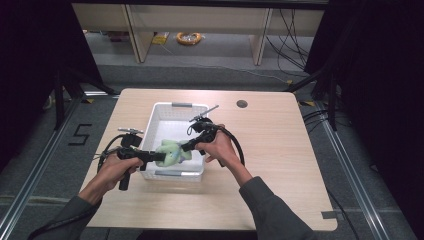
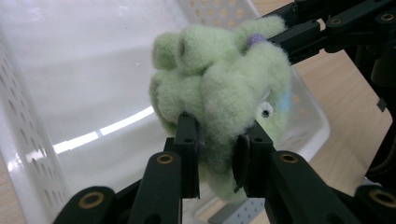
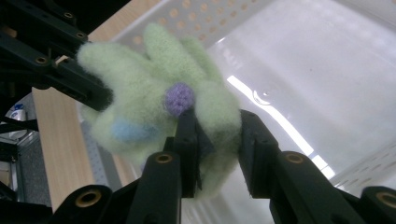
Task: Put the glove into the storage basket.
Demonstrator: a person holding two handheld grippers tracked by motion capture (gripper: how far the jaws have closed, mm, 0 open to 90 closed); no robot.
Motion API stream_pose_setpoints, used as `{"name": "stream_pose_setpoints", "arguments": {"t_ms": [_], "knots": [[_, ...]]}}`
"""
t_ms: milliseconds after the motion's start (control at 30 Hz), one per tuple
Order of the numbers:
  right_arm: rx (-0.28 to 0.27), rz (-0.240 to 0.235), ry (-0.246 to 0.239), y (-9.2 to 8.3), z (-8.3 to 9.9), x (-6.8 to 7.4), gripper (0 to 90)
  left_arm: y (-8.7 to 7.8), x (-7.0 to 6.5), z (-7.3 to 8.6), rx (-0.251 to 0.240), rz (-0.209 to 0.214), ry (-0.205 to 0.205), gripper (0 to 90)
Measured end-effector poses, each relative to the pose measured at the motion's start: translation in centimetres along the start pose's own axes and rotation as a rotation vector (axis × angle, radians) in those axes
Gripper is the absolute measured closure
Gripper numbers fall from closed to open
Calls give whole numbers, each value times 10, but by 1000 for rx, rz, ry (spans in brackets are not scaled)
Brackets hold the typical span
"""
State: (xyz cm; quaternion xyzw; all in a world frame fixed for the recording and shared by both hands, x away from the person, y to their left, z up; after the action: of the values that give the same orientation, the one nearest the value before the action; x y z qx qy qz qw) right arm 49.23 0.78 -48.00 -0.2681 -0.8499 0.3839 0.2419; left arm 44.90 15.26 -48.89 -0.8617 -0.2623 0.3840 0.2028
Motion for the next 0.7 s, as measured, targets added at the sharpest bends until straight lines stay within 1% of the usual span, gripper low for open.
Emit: {"name": "stream_pose_setpoints", "arguments": {"t_ms": [33,133,167,200,233,267,300,333,367,400,433,467,533,567,600,633,667,700], "knots": [[2,10,2,3,0,-2,716,1,1,0,7,-3,0,726],[19,12,8,9,2,-4,716,5,4,2,21,-12,-6,720],[22,18,8,11,2,-6,716,6,6,2,33,-19,-4,720],[28,23,13,13,3,-7,716,7,7,3,32,-27,-4,716],[30,14,13,14,4,-6,716,8,8,4,47,-27,-6,714],[35,17,14,16,4,-7,716,9,9,4,47,-34,-10,711],[42,25,20,17,5,-7,716,10,10,5,55,-38,-6,710],[45,20,19,18,6,-7,716,12,11,6,61,-46,-8,708],[52,27,15,20,6,-8,716,12,12,6,69,-51,-3,705],[55,28,15,21,7,-8,716,14,12,6,66,-58,-12,701],[62,29,13,23,7,-8,716,15,13,7,72,-73,-7,692],[63,35,15,25,7,-9,716,15,14,7,77,-75,2,685],[68,38,15,27,7,-10,716,15,15,7,76,-90,0,665],[74,36,12,27,8,-10,716,14,18,7,90,-93,12,642],[77,41,20,29,8,-11,716,14,18,7,93,-97,17,629],[79,52,18,29,8,-11,716,13,19,6,82,-107,11,624],[88,68,8,31,8,-13,716,12,19,5,77,-117,15,620],[94,75,6,31,9,-14,716,12,19,4,59,-125,6,597]]}}
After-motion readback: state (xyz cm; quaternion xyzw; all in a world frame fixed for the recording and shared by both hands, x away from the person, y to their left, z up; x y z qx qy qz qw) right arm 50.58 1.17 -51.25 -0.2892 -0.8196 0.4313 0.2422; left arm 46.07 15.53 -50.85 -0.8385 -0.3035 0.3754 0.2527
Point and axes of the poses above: each handheld gripper's, and its own axes: y roughly forward along the jaws, z roughly out of its underside, x roughly to its left, the point moved 8 cm from there along y, roughly forward along the jaws, and after that the axes turned 9 degrees about z, right-handed, at the moved point
